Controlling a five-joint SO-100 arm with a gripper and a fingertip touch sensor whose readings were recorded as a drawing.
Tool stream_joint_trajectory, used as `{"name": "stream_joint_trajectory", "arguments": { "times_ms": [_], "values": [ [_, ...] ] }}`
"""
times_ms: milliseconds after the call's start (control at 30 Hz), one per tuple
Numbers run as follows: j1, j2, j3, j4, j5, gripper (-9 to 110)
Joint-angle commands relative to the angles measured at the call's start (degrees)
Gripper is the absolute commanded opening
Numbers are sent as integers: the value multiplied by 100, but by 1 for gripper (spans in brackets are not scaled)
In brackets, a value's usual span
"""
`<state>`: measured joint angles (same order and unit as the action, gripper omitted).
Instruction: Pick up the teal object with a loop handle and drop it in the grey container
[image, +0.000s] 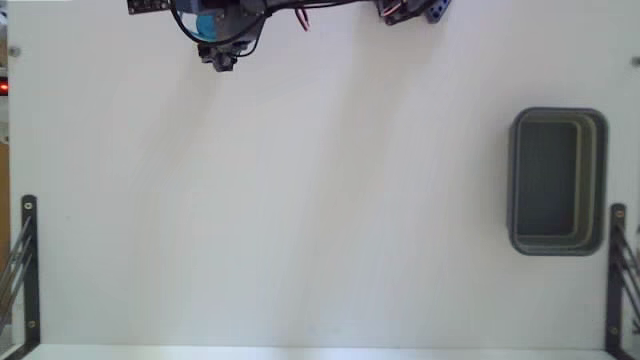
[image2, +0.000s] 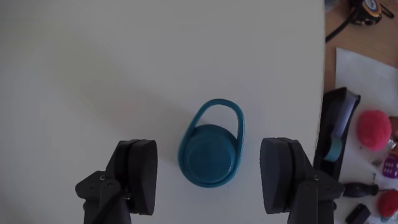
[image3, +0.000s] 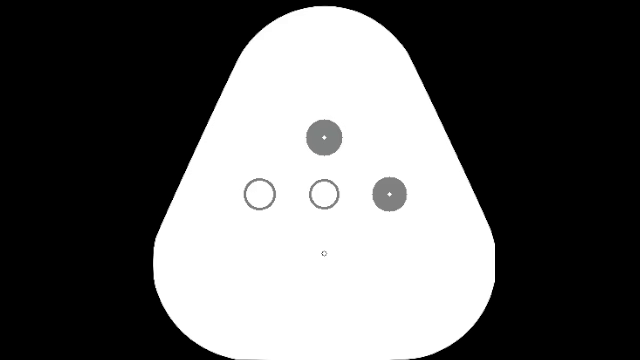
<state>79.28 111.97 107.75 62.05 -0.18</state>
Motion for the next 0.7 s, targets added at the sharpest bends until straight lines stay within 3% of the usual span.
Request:
{"name": "stream_joint_trajectory", "arguments": {
  "times_ms": [0, 667],
  "values": [
    [164, 214, 79, -208, 18, 110],
    [164, 232, 1002, -1114, 18, 110]
  ]
}}
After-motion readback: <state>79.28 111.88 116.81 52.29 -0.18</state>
